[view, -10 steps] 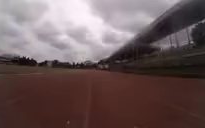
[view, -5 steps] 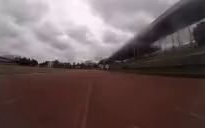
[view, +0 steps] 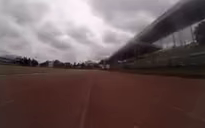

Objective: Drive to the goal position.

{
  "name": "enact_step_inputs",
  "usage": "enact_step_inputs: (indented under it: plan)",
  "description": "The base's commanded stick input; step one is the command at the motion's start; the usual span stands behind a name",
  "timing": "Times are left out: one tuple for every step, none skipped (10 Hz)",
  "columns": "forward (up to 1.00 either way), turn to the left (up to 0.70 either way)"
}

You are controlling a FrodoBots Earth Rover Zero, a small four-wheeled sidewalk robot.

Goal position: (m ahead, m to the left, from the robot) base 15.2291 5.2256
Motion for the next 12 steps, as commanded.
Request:
enact_step_inputs:
  plan:
    - [0.7, 0.0]
    - [0.7, 0.0]
    - [0.7, 0.0]
    - [0.7, 0.0]
    - [0.7, 0.0]
    - [0.7, 0.0]
    - [0.7, 0.0]
    - [0.7, 0.0]
    - [0.7, 0.0]
    - [0.7, 0.0]
    - [0.7, 0.0]
    - [0.7, 0.0]
